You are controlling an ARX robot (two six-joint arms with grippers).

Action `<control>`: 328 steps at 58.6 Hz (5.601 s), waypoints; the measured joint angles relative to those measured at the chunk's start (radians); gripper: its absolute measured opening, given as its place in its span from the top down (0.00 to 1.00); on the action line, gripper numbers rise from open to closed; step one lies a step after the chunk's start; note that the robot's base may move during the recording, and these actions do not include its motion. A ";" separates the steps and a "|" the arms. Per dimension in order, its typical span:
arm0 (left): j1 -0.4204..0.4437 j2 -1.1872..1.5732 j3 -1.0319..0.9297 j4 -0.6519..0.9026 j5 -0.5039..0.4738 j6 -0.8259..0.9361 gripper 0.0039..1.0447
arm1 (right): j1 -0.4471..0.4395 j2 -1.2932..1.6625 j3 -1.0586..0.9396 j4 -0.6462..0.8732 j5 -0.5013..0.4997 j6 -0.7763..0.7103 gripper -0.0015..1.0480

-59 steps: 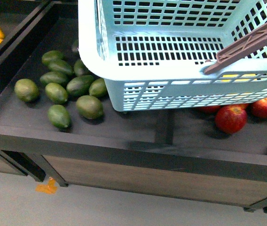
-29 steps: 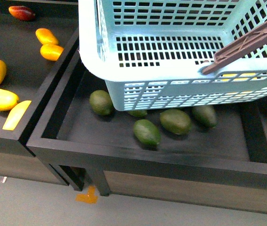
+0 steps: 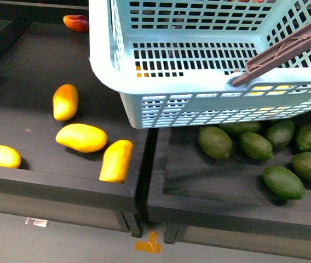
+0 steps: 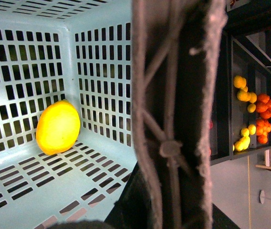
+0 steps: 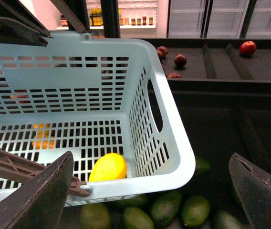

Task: Pick lemon and mango into basket

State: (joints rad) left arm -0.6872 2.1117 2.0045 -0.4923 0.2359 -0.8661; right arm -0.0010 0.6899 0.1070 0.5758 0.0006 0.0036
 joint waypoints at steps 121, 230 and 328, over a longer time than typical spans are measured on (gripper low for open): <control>-0.006 0.002 0.000 0.000 0.010 0.001 0.96 | -0.481 0.619 0.393 -0.315 -0.071 0.021 0.08; 0.001 0.002 0.000 -0.001 -0.002 0.005 0.96 | -0.484 1.634 0.719 0.011 -0.144 -0.146 0.39; 0.001 0.003 0.000 -0.001 -0.007 0.005 0.96 | -0.006 0.631 0.636 -0.237 0.117 0.427 0.11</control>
State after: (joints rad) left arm -0.6865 2.1143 2.0048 -0.4931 0.2287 -0.8608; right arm -0.0067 1.3205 0.7429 0.3389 0.1181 0.4309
